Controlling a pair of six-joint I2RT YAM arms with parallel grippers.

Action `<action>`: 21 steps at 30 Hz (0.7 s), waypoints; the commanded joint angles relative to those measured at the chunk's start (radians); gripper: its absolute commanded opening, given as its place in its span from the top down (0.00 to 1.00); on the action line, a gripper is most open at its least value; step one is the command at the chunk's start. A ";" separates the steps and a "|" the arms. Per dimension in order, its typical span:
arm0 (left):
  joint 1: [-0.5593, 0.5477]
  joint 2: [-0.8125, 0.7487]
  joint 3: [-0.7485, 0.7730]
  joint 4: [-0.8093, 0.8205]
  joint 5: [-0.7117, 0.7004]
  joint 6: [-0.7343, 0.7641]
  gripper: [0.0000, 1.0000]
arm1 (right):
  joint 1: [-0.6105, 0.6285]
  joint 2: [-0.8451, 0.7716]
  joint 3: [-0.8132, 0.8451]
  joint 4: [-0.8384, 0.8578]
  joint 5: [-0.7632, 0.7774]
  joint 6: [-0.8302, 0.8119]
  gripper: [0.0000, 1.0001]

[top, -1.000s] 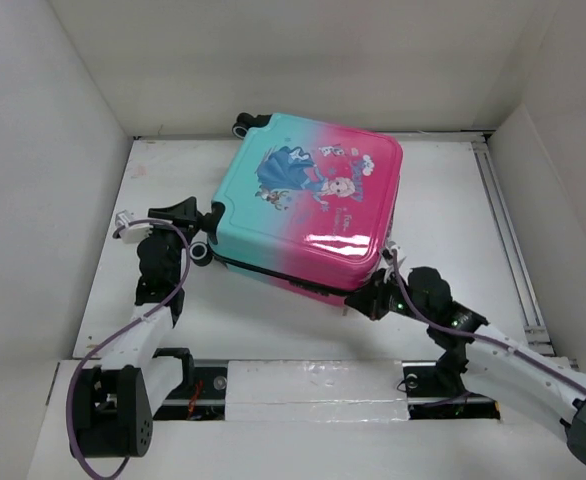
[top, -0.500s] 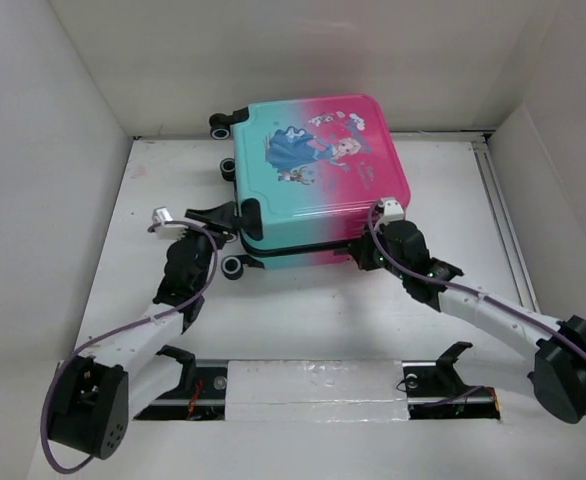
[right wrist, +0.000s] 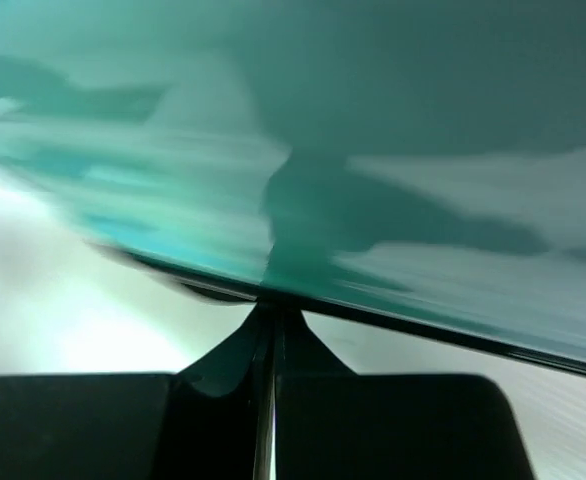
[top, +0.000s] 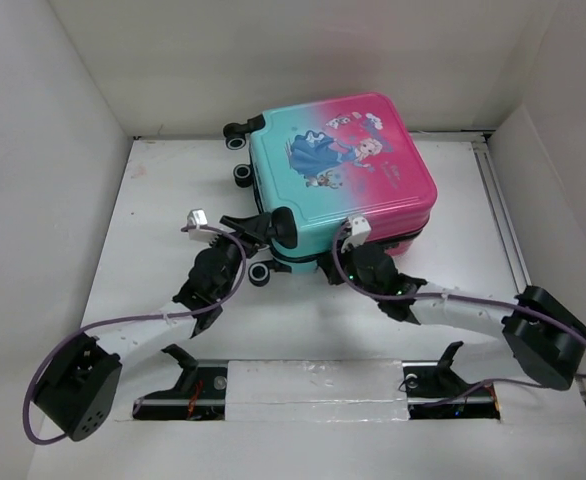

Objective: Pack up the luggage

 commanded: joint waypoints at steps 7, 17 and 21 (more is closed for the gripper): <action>-0.174 0.001 0.199 -0.048 0.342 0.060 1.00 | 0.171 -0.033 0.042 0.158 -0.176 0.067 1.00; -0.007 -0.005 0.314 -0.259 0.194 0.206 0.00 | 0.124 -0.222 -0.084 0.038 -0.145 0.086 1.00; 0.218 0.018 0.327 -0.246 0.262 0.122 0.00 | 0.124 -0.254 -0.108 0.011 -0.156 0.086 1.00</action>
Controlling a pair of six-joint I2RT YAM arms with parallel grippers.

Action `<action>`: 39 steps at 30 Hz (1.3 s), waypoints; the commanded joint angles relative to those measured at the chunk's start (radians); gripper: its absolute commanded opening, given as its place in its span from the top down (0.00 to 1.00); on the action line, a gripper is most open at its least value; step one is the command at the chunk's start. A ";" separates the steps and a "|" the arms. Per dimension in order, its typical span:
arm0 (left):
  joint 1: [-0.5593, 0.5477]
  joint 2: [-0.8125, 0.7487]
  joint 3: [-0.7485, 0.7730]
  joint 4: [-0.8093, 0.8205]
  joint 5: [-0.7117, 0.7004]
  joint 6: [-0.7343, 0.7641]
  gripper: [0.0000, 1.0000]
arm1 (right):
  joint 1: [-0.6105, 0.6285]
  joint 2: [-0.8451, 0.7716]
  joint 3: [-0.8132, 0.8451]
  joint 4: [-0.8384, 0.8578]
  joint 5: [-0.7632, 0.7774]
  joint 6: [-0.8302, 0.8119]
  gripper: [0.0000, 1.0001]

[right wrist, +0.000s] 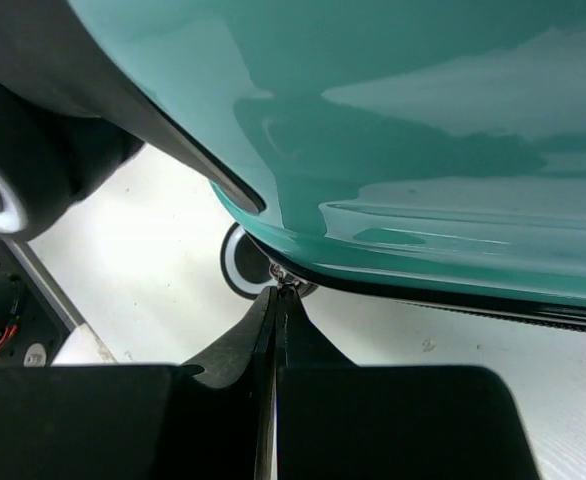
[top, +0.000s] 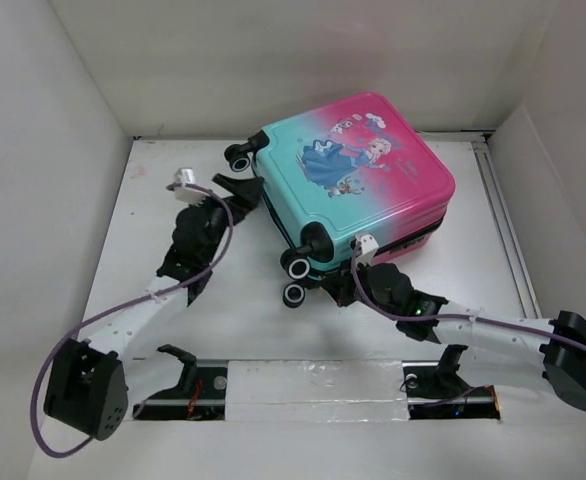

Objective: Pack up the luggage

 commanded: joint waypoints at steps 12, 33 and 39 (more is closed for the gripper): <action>0.458 0.564 0.260 0.381 0.454 -0.360 0.00 | 0.014 -0.042 -0.001 0.087 -0.156 0.032 1.00; 0.429 0.883 0.492 0.532 0.477 -0.511 0.20 | 0.014 -0.036 -0.002 0.091 -0.150 0.043 1.00; 0.419 0.924 0.547 0.553 0.468 -0.548 0.59 | 0.014 -0.068 -0.012 0.064 -0.141 0.043 1.00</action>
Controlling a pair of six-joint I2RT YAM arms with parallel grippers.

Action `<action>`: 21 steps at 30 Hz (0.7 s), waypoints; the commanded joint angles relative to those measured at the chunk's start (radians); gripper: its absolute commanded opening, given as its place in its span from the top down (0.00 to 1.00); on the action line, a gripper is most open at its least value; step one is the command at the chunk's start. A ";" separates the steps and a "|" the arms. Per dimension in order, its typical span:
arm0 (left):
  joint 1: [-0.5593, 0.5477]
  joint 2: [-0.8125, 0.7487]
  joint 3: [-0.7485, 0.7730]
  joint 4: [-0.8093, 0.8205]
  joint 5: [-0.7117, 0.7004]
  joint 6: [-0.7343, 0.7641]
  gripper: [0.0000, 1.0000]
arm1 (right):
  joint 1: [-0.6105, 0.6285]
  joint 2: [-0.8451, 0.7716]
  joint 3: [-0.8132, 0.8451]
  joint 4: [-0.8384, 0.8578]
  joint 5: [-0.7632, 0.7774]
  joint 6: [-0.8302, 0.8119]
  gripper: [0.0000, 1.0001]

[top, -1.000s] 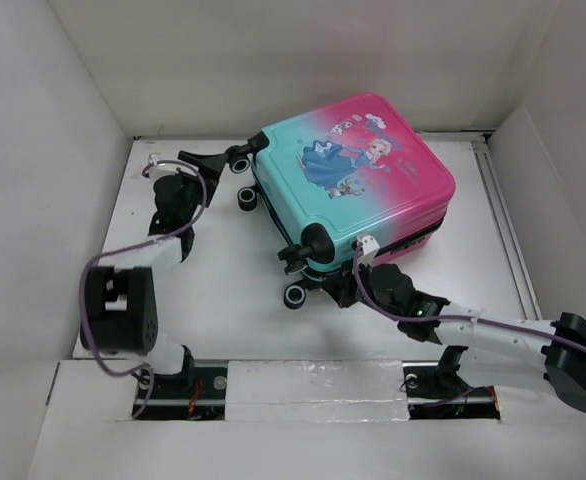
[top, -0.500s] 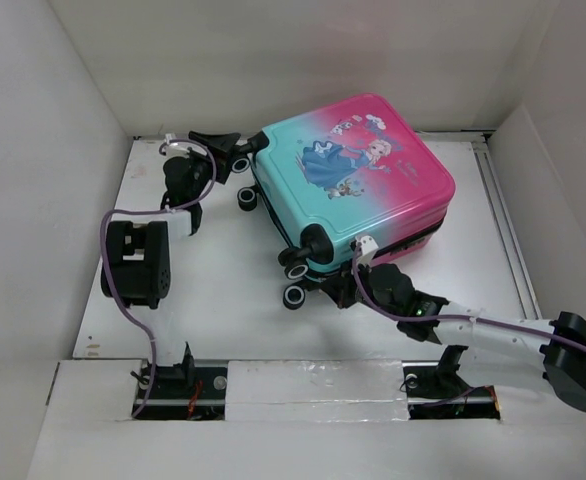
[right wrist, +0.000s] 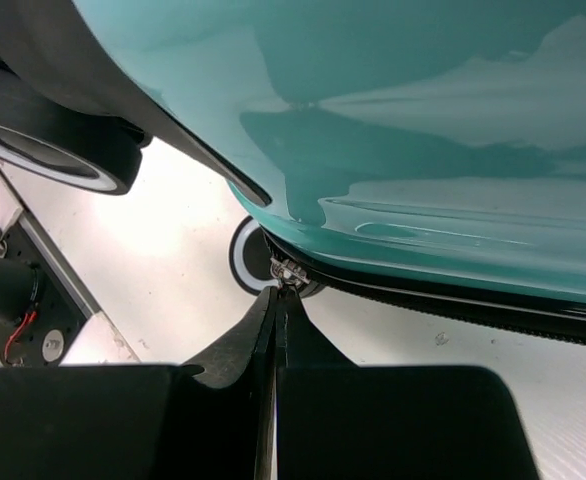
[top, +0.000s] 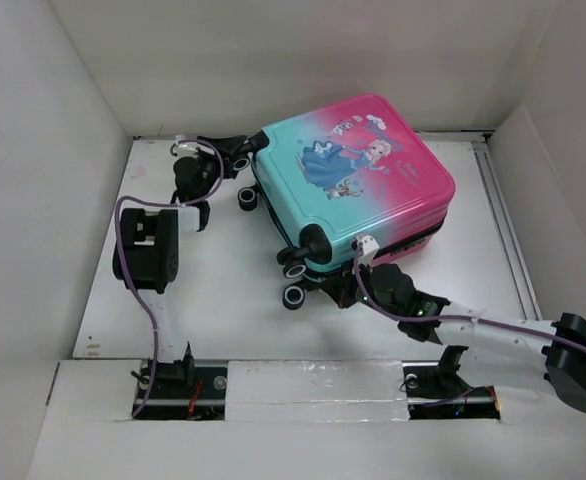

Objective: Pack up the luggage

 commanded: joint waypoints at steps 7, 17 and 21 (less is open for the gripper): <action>-0.005 -0.054 -0.039 0.132 -0.046 0.007 1.00 | -0.003 -0.074 0.007 0.043 -0.070 0.023 1.00; 0.013 -0.504 -0.632 0.296 -0.169 0.139 1.00 | -0.330 -0.112 0.113 0.010 -0.358 -0.045 1.00; -0.043 -0.742 -0.850 0.265 -0.209 0.199 1.00 | -0.466 -0.045 0.209 0.001 -0.457 -0.086 1.00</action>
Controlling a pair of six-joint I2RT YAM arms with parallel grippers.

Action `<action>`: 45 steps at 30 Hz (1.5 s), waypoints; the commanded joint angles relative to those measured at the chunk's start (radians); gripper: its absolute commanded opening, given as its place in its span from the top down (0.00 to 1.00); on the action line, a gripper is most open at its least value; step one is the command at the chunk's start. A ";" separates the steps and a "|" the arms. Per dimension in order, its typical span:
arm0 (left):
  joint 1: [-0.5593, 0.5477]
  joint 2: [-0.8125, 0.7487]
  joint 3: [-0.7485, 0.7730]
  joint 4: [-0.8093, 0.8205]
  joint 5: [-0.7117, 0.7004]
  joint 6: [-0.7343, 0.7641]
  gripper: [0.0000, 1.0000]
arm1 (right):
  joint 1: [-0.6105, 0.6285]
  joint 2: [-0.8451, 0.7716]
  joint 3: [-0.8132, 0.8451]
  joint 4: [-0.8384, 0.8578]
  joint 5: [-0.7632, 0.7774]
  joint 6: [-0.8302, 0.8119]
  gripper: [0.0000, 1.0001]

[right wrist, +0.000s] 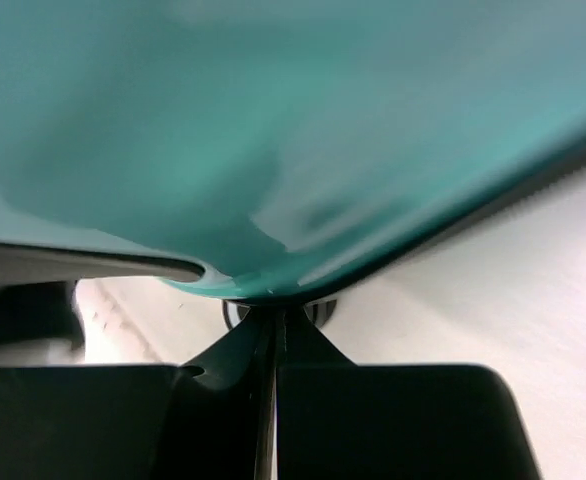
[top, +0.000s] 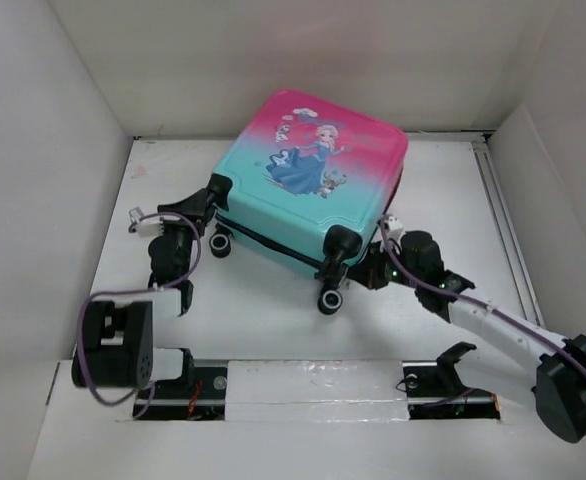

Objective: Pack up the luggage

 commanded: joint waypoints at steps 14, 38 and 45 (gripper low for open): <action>-0.205 -0.772 -0.197 -0.524 0.065 0.230 1.00 | 0.331 0.081 -0.116 0.696 0.430 0.143 1.00; -0.226 -0.333 0.005 -0.223 0.038 0.242 1.00 | 0.440 -0.318 -0.214 0.380 0.219 -0.015 1.00; -0.470 -0.351 0.027 -0.257 -0.093 0.305 1.00 | 0.462 -0.016 -0.024 0.364 0.608 -0.043 1.00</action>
